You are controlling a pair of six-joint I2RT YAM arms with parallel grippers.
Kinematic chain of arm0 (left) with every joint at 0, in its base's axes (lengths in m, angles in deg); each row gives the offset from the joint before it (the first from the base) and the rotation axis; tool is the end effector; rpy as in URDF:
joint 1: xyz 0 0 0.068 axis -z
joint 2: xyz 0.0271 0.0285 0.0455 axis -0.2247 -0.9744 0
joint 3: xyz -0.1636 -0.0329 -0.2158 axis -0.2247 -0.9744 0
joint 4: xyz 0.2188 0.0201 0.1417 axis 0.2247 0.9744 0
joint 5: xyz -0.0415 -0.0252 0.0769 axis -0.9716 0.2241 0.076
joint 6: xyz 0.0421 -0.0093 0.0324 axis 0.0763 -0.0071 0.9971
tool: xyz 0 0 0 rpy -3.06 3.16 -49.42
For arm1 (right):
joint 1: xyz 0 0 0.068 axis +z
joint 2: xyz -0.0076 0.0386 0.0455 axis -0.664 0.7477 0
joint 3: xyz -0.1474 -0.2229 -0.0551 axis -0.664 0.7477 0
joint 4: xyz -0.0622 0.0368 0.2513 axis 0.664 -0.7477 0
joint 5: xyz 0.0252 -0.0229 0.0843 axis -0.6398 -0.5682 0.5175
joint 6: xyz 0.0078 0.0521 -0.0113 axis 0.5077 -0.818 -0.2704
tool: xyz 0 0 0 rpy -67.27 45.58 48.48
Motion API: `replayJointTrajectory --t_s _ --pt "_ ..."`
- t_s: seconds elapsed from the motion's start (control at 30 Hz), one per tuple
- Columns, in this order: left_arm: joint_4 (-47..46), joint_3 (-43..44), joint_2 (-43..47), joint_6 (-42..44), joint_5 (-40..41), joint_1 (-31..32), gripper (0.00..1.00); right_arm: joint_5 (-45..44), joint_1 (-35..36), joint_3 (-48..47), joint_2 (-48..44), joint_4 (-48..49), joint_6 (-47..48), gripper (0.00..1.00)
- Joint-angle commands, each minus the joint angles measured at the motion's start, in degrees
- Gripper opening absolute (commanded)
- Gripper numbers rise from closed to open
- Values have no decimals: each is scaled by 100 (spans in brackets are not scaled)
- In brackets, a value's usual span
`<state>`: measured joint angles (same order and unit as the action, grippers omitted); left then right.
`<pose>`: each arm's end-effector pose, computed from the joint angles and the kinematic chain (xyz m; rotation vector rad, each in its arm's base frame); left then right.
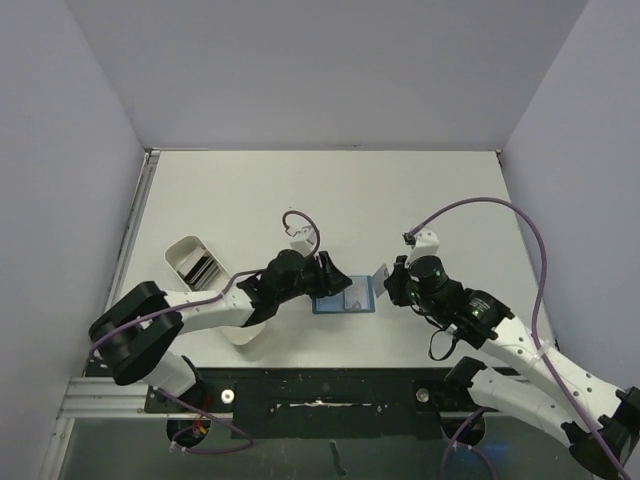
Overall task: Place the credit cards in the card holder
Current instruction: Adjust the credit card.
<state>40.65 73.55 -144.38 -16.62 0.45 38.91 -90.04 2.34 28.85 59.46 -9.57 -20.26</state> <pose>0.1973 -0.2506 0.1791 -0.0338 2.2160 -1.0891 0.1342 0.1138 0.2695 0.0107 2.2413 0.4023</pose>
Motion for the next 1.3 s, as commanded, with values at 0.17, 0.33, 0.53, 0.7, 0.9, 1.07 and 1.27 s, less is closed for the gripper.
replayJointTrajectory --t_s 0.17,0.33,0.53,0.7,0.9,1.07,1.27 --pt "-663 -539 1921 2217 -2478 -159 40 2496 13 -222 -738 73 788 0" --pt "24 -442 2417 2685 -3213 -289 43 3580 21 -143 -944 377 965 0" --pt "88 -443 2421 2766 -4158 -373 44 4171 27 -75 -1116 787 863 0" --pt "-459 -579 2365 2392 -4541 -389 25 4167 21 -102 -1112 827 883 0" --pt "-817 -730 2375 2053 -4422 -542 0 3849 24 -113 -1112 858 610 7" --pt "-1589 -949 2302 1525 -4196 -616 0 3098 21 246 -1571 1236 -142 34" --pt "-2199 -1168 2213 952 -3288 -629 0 2687 13 978 -2109 2158 -1229 43"
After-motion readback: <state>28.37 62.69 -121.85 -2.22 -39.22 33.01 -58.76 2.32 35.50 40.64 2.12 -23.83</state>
